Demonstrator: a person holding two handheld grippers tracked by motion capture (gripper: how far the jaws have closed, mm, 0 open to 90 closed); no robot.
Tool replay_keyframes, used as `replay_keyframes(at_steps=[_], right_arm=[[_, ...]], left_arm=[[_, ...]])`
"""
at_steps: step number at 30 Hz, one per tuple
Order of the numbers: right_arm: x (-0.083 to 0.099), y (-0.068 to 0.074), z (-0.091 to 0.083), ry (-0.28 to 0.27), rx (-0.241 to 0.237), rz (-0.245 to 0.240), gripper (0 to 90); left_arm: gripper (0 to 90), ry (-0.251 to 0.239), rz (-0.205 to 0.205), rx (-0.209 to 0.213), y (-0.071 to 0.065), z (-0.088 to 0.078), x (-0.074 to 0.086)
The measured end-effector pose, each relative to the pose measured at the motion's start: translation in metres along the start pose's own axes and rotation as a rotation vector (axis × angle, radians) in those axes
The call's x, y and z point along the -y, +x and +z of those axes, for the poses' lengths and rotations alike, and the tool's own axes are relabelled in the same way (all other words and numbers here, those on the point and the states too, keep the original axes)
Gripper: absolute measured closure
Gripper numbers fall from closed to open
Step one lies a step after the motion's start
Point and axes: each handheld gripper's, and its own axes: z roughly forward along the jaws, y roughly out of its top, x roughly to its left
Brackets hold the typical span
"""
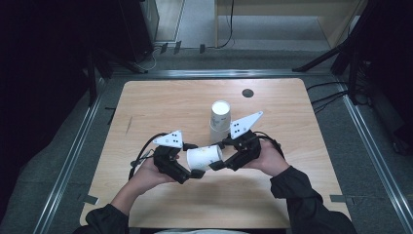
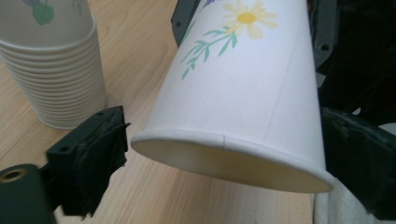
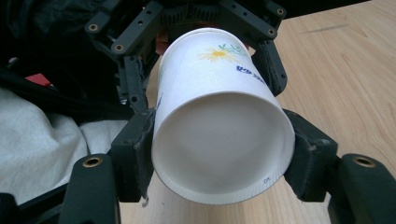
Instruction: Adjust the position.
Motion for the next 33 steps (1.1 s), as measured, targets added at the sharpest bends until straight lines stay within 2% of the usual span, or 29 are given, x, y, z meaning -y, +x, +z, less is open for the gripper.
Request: replay_keyframes(at_steps=[2, 5, 7, 11, 14, 16, 18, 21, 33], right_arm=[[0.0, -0.001, 0.001, -0.01, -0.015, 0.006, 35.1], [-0.001, -0.001, 0.001, -0.026, -0.026, 0.012, 35.1], [-0.001, -0.001, 0.0, -0.031, -0.027, 0.013, 35.1], [0.001, -0.001, 0.0, -0.039, -0.029, 0.018, 35.4], [0.002, 0.0, 0.001, -0.026, -0.025, 0.012, 35.2], [0.002, 0.0, 0.002, -0.013, -0.018, 0.007, 34.5], [0.001, 0.002, 0.003, -0.003, -0.005, -0.006, 28.5], [0.002, 0.005, 0.003, 0.013, 0.016, -0.016, 24.7], [0.02, 0.007, -0.005, 0.08, 0.129, 0.013, 25.6]], left_arm=[[12.6, -0.037, -0.013, 0.024, 0.001, -0.002, 0.001], [16.1, -0.056, -0.019, 0.034, 0.002, -0.004, 0.001], [18.7, -0.053, -0.023, 0.061, 0.005, -0.005, 0.002], [23.1, -0.039, -0.013, 0.069, 0.005, -0.004, 0.001], [24.4, -0.009, 0.002, 0.071, 0.005, -0.004, 0.001], [24.5, 0.007, 0.02, 0.057, 0.004, -0.004, 0.0], [24.5, 0.021, 0.028, 0.047, 0.004, -0.005, -0.001], [24.5, 0.037, 0.033, 0.051, 0.005, -0.008, -0.002], [24.8, 0.165, 0.068, 0.052, 0.014, -0.007, -0.014]])
